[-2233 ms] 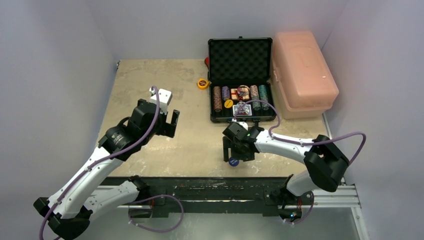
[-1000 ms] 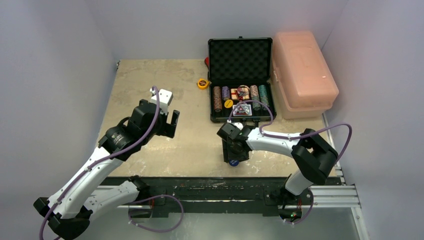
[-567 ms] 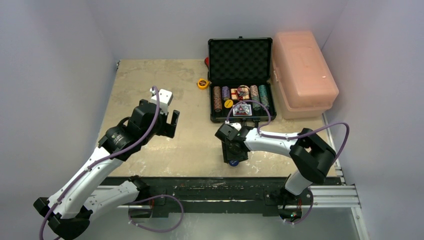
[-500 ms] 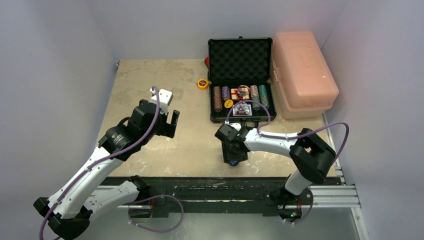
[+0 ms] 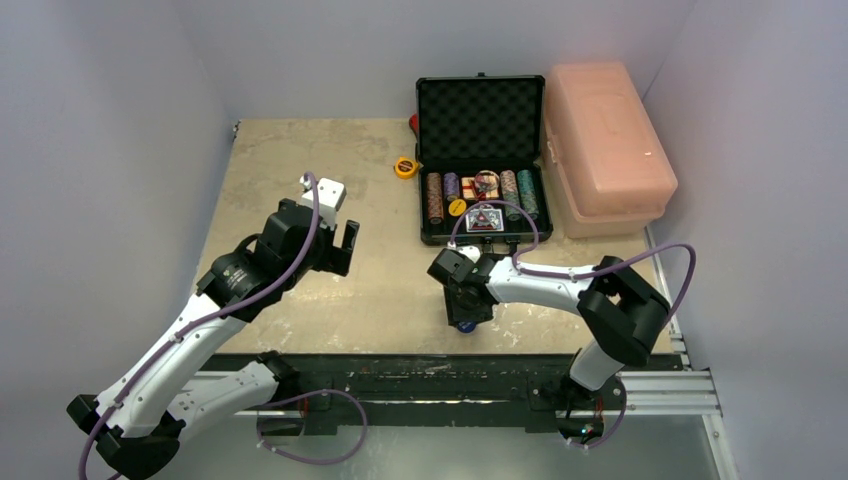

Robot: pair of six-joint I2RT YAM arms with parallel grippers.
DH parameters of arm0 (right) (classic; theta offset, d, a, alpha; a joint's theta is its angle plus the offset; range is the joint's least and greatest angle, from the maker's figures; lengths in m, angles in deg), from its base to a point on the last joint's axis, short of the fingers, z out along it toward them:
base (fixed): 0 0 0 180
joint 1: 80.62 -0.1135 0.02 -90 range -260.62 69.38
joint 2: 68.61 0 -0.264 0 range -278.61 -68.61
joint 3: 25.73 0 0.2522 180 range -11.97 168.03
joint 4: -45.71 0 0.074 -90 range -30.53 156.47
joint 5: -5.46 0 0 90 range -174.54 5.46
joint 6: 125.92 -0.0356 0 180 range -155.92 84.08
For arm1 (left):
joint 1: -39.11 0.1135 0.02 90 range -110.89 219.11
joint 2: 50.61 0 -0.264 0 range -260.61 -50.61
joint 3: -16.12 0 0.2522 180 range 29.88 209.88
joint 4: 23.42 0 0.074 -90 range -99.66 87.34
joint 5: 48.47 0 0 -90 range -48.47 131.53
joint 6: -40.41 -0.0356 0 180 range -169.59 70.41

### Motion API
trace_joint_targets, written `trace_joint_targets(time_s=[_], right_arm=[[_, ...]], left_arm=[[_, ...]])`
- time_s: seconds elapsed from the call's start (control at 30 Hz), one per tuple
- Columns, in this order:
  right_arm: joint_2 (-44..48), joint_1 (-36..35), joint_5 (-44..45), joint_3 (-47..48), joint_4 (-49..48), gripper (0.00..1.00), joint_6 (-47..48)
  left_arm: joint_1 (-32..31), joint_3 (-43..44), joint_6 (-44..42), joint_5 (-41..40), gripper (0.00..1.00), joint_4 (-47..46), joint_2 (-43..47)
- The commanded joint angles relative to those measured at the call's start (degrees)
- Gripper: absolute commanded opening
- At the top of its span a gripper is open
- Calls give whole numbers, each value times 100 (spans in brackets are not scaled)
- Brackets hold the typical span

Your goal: Pack up texas hold em set

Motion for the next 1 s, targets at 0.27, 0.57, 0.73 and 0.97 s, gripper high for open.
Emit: trace_joint_targets(time_s=[0.27,0.57,0.73,0.97], right_arm=[[-97,-142,178,44,-48,41,-6],[228,-141,373,304,170,40,-49],[375,-147,475,405,281,40,-122],[504,-149,544,564,386,40,-156]], left_arm=[[40,52,-99,12,87,-89,56],[45,43,-100,-6,87,-88,69],[40,45,-101,-7,87,-87,69],[39,43,-101,-15,87,-90,69]])
